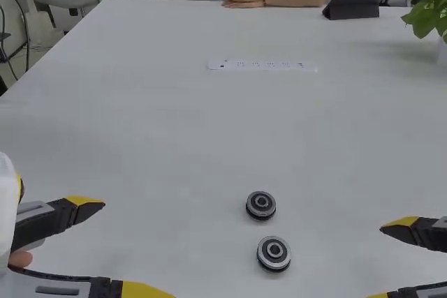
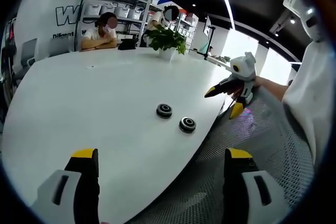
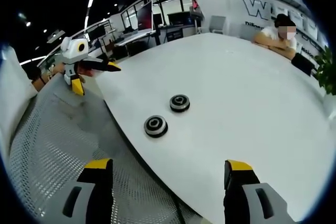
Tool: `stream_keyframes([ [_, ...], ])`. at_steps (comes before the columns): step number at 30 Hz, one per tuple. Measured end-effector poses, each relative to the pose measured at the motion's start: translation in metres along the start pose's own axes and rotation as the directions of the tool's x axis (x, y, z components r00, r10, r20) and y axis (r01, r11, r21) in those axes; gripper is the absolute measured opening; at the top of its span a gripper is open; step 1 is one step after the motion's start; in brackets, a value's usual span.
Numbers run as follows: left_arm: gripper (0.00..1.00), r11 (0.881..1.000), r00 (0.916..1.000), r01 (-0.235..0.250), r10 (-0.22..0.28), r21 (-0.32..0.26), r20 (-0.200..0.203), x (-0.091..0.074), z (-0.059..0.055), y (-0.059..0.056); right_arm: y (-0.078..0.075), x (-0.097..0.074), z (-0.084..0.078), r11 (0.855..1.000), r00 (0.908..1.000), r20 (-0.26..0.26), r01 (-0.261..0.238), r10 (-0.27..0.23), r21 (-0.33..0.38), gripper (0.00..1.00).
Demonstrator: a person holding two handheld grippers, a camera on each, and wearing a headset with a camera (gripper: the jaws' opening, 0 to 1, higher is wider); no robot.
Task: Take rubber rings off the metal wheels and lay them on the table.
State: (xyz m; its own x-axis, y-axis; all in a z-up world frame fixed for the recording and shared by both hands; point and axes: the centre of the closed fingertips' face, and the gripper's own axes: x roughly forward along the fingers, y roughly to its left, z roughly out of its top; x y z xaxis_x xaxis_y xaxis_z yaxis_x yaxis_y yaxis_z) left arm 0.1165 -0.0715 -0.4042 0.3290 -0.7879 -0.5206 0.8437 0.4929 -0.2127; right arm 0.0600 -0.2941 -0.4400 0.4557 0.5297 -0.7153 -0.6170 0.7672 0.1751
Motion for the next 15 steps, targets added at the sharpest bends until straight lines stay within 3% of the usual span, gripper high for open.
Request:
stream_keyframes([
  [15,0.97,1.0,0.9998,-0.021,0.021,-0.005,0.005,-0.0017,-0.0007,0.0043,-0.0001,-0.0005,0.0018,1.0,0.9999,0.013,-0.001,0.001,0.0,0.85],
])
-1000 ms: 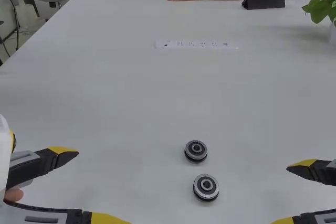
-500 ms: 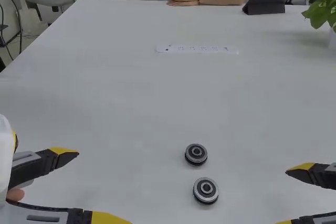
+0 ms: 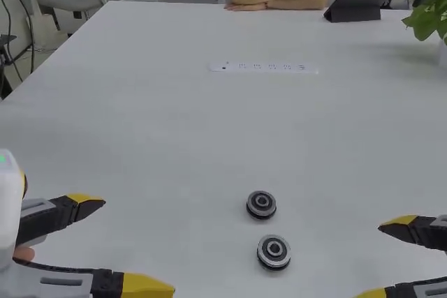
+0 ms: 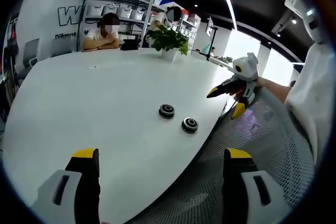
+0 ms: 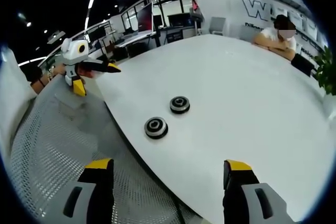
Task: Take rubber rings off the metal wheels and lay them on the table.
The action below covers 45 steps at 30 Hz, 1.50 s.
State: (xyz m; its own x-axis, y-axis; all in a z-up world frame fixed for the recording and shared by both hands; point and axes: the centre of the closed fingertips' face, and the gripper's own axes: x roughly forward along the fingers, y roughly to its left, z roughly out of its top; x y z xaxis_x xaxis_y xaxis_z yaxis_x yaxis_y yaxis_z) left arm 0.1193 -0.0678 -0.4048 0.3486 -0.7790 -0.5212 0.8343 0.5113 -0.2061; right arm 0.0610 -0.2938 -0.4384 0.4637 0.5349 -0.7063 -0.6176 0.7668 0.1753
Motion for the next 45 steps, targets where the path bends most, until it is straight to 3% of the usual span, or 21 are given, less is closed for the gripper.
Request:
stream_keyframes([
  [20,0.95,1.0,0.9995,-0.025,0.025,0.001,0.018,-0.003,0.003,0.002,0.003,-0.001,0.001,1.0,0.9999,0.011,-0.008,0.008,-0.003,0.83],
  [25,0.95,0.997,1.0,0.002,-0.002,0.072,-0.008,-0.001,0.003,-0.005,0.003,-0.002,0.006,1.0,0.9993,0.037,-0.012,0.012,0.004,0.83],
  [29,0.95,0.989,0.999,0.04,-0.037,0.143,-0.026,0.0,0.006,-0.013,0.004,-0.003,0.011,1.0,0.998,0.062,-0.012,0.012,0.008,0.83],
  [32,0.95,0.985,0.9976,0.059,-0.053,0.164,-0.045,0.001,0.006,-0.016,0.004,-0.004,0.014,1.0,0.9972,0.074,-0.012,0.011,0.005,0.83],
  [37,0.95,0.978,0.9946,0.103,-0.104,0.181,-0.005,0.002,0.025,-0.024,0.006,-0.006,0.023,1.0,0.9956,0.094,-0.008,0.011,-0.03,0.83],
  [45,0.95,0.951,0.9888,0.147,-0.148,0.271,-0.018,0.009,0.045,-0.037,0.002,-0.01,0.047,0.998,0.9896,0.144,0.001,0.009,-0.067,0.8],
])
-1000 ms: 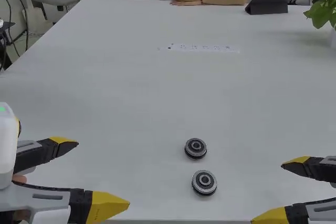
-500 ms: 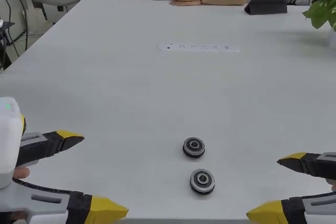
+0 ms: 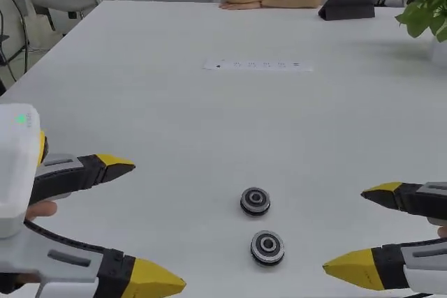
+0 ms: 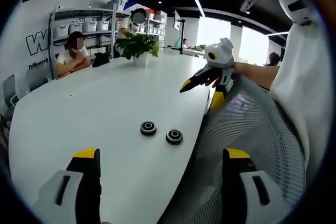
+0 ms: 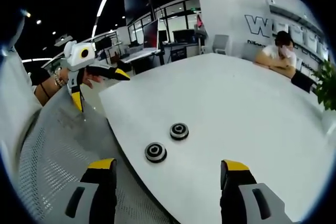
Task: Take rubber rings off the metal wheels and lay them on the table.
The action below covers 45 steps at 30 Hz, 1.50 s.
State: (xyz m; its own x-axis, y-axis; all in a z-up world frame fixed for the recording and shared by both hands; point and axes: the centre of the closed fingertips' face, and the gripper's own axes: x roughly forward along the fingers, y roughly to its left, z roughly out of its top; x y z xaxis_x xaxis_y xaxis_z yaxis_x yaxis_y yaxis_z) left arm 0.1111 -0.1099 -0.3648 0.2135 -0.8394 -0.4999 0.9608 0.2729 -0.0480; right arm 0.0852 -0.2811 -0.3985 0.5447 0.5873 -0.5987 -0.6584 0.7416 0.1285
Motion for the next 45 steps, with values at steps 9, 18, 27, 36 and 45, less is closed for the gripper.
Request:
stream_keyframes([
  [9,0.94,0.997,0.9988,0.028,-0.031,0.075,0.037,0.008,0.027,0.0,-0.001,0.011,0.03,0.998,0.9983,0.05,-0.026,0.029,-0.065,0.77],
  [18,0.85,0.983,0.9887,0.076,-0.096,0.168,0.115,0.026,0.069,-0.009,0.001,0.019,0.054,0.988,0.996,0.066,-0.05,0.06,-0.147,0.68],
  [27,0.76,0.966,0.9809,0.067,-0.109,0.25,0.161,0.041,0.093,0.005,0.003,0.029,0.063,0.977,0.9931,0.072,-0.077,0.093,-0.2,0.55],
  [36,0.63,0.952,0.9742,0.097,-0.15,0.29,0.168,0.072,0.091,0.005,0.005,0.044,0.057,0.955,0.9887,0.031,-0.133,0.146,-0.264,0.43],
  [45,0.52,0.963,0.9705,0.15,-0.186,0.224,0.153,0.1,0.061,0.004,0.007,0.059,0.033,0.948,0.9818,-0.004,-0.184,0.19,-0.26,0.32],
])
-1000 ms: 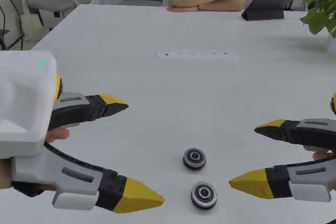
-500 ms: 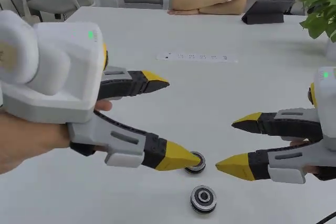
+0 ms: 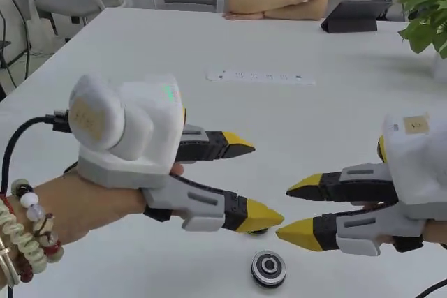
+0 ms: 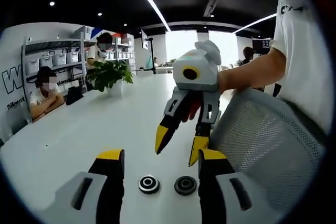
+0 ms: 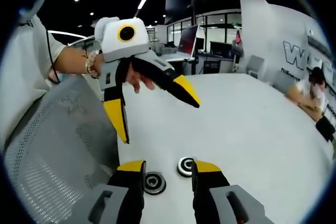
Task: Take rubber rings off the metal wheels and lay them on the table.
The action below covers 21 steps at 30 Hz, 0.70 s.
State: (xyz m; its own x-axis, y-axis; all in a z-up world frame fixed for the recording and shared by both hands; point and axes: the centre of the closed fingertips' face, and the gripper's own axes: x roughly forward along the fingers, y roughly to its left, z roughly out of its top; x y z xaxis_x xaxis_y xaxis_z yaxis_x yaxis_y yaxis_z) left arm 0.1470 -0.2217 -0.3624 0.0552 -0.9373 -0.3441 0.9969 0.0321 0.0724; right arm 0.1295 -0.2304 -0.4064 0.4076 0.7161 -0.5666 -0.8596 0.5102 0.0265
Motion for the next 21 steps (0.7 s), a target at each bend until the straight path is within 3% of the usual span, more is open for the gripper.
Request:
stream_keyframes([
  [6,0.42,0.999,0.9998,-0.009,0.01,-0.043,0.017,0.009,-0.017,-0.009,0.01,0.008,-0.021,0.999,0.9967,-0.07,-0.042,0.041,-0.008,0.28],
  [9,0.39,1.0,0.9991,0.018,-0.019,-0.009,-0.038,0.013,-0.033,-0.017,0.017,0.013,-0.032,0.997,0.9912,-0.111,-0.075,0.073,-0.021,0.27],
  [15,0.32,0.998,0.9935,0.059,-0.062,-0.031,-0.096,0.02,-0.056,-0.026,0.021,0.021,-0.053,0.995,0.9774,-0.191,-0.097,0.09,-0.028,0.29],
  [21,0.27,0.998,0.9918,0.069,-0.07,-0.009,-0.107,0.027,-0.06,-0.032,0.019,0.027,-0.059,0.997,0.9766,-0.201,-0.08,0.075,-0.013,0.29],
])
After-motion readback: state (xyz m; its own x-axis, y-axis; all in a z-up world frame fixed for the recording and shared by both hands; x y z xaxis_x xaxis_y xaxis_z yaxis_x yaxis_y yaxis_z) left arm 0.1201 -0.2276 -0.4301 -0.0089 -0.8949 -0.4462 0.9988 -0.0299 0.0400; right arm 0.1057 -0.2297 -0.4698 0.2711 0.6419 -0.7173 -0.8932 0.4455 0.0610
